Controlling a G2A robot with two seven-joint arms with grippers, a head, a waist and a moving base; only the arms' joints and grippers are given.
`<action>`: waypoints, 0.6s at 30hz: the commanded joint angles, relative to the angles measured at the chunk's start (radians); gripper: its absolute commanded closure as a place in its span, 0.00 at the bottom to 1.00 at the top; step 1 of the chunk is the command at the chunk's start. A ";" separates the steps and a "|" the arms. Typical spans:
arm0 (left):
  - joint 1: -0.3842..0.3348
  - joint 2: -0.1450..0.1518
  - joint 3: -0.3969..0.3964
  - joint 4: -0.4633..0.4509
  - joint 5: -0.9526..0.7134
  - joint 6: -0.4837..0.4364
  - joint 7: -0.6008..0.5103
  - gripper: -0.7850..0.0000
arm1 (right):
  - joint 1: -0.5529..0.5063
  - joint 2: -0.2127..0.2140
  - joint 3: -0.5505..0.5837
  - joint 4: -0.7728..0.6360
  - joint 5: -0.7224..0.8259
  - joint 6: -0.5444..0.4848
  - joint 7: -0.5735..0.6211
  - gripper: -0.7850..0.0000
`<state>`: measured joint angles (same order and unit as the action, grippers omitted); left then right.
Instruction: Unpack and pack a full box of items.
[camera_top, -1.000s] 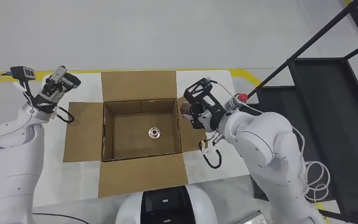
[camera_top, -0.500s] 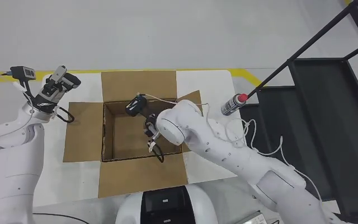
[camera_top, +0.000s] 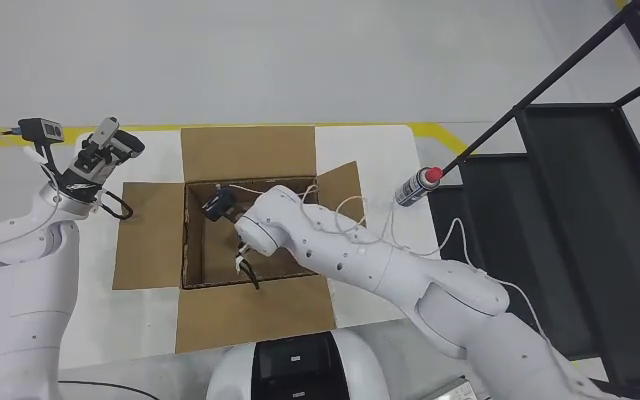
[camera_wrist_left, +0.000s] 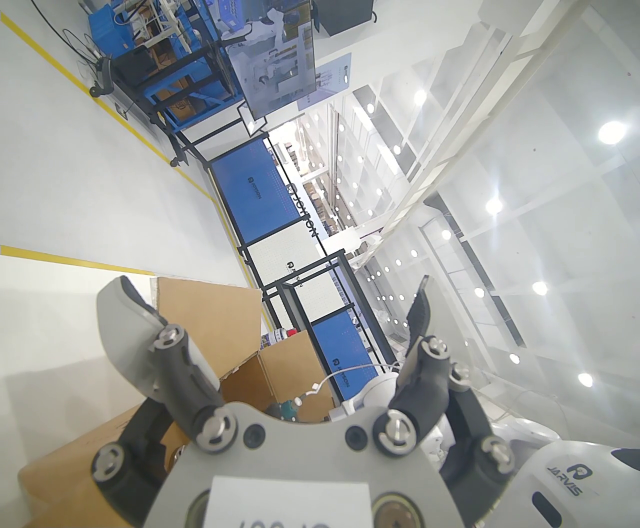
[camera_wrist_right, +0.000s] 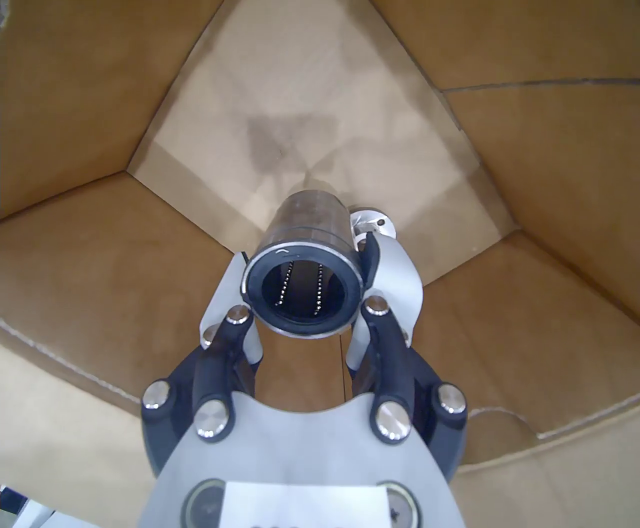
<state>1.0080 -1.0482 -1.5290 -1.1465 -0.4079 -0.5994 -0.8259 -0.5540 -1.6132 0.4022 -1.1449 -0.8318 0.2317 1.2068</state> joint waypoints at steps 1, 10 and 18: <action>0.000 0.000 0.000 0.000 0.000 0.000 0.000 0.00 | 0.007 -0.021 -0.008 0.048 0.018 -0.001 -0.018 1.00; 0.000 0.000 0.000 0.000 0.000 0.000 0.000 0.00 | 0.030 -0.096 -0.031 0.222 0.040 0.007 -0.090 1.00; 0.000 0.000 0.000 0.000 0.000 0.000 0.000 0.00 | 0.036 -0.132 -0.022 0.293 0.044 0.004 -0.111 0.00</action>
<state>1.0080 -1.0482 -1.5290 -1.1465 -0.4079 -0.5994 -0.8259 -0.5200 -1.7432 0.3763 -0.8516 -0.7857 0.2333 1.0963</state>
